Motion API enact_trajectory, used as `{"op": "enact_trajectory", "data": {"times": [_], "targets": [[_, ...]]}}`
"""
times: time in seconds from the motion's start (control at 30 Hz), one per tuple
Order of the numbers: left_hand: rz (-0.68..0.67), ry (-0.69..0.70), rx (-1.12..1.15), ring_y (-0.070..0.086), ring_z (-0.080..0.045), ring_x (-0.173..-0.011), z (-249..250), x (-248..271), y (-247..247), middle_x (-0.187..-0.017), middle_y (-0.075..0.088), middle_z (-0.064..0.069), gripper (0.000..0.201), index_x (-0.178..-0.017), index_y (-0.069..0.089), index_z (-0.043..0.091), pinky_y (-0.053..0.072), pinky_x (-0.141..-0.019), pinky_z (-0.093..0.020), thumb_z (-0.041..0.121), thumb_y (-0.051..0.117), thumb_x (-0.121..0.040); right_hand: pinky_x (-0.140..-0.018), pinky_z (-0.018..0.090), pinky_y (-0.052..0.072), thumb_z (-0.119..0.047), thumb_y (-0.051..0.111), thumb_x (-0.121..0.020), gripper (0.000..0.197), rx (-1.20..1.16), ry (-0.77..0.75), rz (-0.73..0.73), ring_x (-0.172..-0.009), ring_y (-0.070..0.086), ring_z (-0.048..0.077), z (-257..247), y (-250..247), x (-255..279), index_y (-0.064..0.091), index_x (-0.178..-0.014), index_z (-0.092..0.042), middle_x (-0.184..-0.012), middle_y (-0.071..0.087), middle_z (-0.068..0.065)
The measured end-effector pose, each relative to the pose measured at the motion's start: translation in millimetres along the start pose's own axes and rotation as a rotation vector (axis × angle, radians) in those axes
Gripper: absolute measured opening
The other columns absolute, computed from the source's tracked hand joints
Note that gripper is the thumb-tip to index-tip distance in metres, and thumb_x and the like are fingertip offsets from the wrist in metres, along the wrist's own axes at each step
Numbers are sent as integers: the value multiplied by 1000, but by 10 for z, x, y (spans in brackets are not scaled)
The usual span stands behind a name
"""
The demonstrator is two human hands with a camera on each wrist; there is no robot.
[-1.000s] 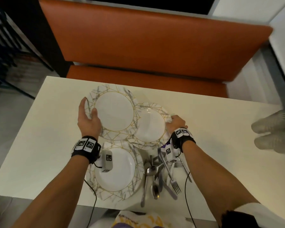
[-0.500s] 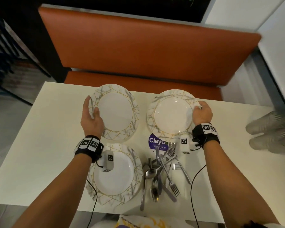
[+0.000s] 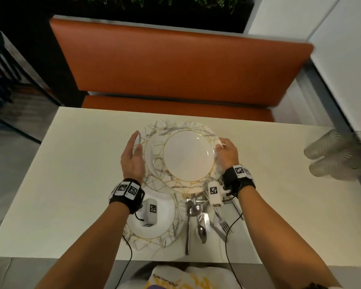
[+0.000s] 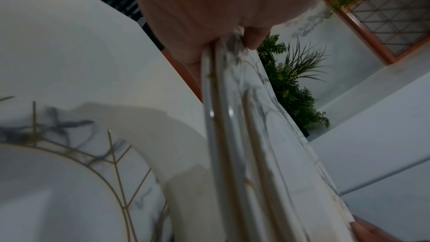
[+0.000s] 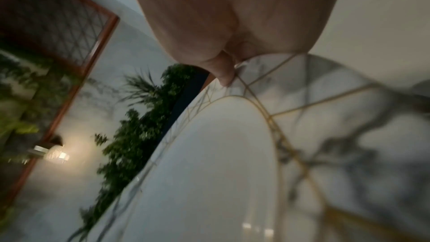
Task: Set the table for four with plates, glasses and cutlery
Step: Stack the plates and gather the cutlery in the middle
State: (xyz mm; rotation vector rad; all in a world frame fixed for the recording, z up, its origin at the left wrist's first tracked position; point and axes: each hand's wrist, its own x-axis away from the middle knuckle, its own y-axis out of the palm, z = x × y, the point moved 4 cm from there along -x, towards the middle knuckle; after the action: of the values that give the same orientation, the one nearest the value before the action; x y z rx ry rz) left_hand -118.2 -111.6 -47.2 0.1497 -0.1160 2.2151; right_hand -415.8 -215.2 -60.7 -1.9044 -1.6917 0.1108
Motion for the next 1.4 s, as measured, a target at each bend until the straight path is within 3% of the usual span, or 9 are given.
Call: {"op": "enact_trajectory", "data": {"times": [0.17, 0.37, 0.53, 0.7, 0.83, 0.93, 1.13, 1.27, 1.4], "targets": [[-41, -76, 63, 46, -13, -144, -1, 134, 38, -148, 55, 14, 43, -134, 68, 42, 37, -121, -36, 17, 46, -107, -81, 29, 40, -18, 38, -106, 31, 103, -18, -16, -96, 56, 27, -13, 153, 366, 50, -135, -13, -118, 64, 16], [-69, -62, -5, 45, -10, -139, 33, 277, 61, -152, 52, 8, 38, -143, 58, 34, 36, -115, -31, 27, 37, -112, -94, 29, 41, -16, 37, -108, 41, 128, -67, -20, -122, 58, 34, -37, 131, 562, 44, -147, -21, -135, 60, 16], [-54, -179, 48, 65, -19, -112, 52, 421, 78, -135, 62, -5, 39, -136, 44, 29, 55, -98, -39, 23, 60, -102, -98, 28, 40, -12, 37, -107, 41, 102, -110, 98, -123, 56, 33, -127, 142, 632, 53, -144, -17, -133, 61, 16], [11, -203, 194, 62, -23, -129, -24, 526, -45, -140, 64, -2, 63, -147, 51, 33, 50, -111, -47, 22, 70, -88, -97, 33, 43, -14, 36, -108, 43, 91, -116, 128, -122, 56, 34, -190, 201, 692, 50, -148, -19, -132, 58, 18], [112, -228, 196, 63, -18, -130, -195, 685, -194, -142, 64, 3, 69, -146, 51, 38, 51, -111, -46, 32, 79, -84, -84, 24, 32, -17, 36, -109, 44, 168, -107, 15, -121, 56, 31, -165, 333, 757, 44, -152, -24, -135, 53, 15], [168, -262, 181, 56, -16, -137, -352, 782, -342, -149, 58, 7, 81, -151, 46, 41, 46, -115, -45, 40, 86, -81, -83, 26, 35, -16, 38, -108, 44, 211, -184, -91, -116, 57, 31, -139, 478, 791, 44, -152, -23, -129, 54, 16], [283, -214, 67, 55, -16, -135, -369, 725, -845, -149, 54, 5, 71, -154, 46, 30, 48, -113, -39, 17, 78, -92, -106, 36, 47, -34, 43, -106, 44, 137, -162, -369, -116, 60, 22, 25, 748, 910, 51, -146, -20, -139, 61, 9], [229, -125, -57, 55, -13, -133, -266, 509, -1240, -146, 58, 1, 66, -153, 48, 26, 48, -111, -33, 13, 75, -94, -100, 32, 47, -29, 50, -101, 37, 533, -120, -433, -122, 60, 27, 301, 948, 940, 59, -134, -17, -130, 65, 5], [194, -92, -167, 55, -19, -137, -276, 276, -1611, -149, 57, 2, 65, -149, 52, 37, 48, -114, -45, 20, 77, -92, -116, 49, 32, -48, 49, -95, 43, 900, -127, -455, -123, 55, 33, 537, 1157, 1063, 57, -130, -24, -121, 69, 2]]}}
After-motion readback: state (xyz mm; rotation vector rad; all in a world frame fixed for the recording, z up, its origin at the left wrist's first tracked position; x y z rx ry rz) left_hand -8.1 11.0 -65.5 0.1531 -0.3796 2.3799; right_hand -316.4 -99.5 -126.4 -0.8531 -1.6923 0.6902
